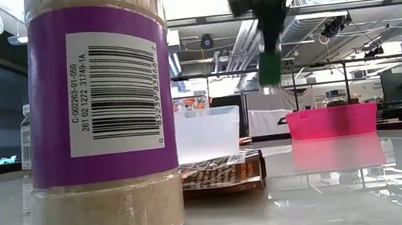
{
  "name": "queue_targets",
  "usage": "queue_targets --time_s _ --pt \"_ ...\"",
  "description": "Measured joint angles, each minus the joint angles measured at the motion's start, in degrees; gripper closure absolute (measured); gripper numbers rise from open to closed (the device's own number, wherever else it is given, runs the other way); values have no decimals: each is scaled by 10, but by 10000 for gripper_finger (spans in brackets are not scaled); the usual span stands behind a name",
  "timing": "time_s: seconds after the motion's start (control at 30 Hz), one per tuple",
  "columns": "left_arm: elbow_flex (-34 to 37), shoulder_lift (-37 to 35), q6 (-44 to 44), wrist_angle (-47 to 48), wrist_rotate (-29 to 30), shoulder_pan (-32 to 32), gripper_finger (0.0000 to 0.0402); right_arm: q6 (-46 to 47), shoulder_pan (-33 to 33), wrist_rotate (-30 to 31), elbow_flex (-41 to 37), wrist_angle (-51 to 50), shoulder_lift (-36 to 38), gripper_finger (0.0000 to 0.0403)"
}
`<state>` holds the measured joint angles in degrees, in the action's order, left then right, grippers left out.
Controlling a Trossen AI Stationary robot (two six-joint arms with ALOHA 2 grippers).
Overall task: Sort spices by type
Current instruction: Put the green seasoning bottle into the red bin
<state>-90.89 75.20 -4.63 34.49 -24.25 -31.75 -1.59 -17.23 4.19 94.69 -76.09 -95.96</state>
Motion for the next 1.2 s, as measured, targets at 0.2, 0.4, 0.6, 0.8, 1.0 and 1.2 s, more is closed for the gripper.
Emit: queue_targets --time_s 0.2,0.4,0.6,0.8,1.0,1.2 --pt "0 0 0 -2 0 -12 149 129 -74 78 60 -21 25 209" --pt "0 0 15 3 0 -13 149 176 -218 67 44 -74 11 209" --pt "0 0 15 8 0 -12 149 157 -306 15 -32 -48 11 209" --pt "0 0 14 2 0 -12 149 145 -308 15 -45 14 3 209" --pt "0 0 16 1 0 -12 149 179 -312 13 -45 -1 -36 209" --pt "0 0 25 1 0 -12 149 248 -328 -14 -45 9 -66 209"
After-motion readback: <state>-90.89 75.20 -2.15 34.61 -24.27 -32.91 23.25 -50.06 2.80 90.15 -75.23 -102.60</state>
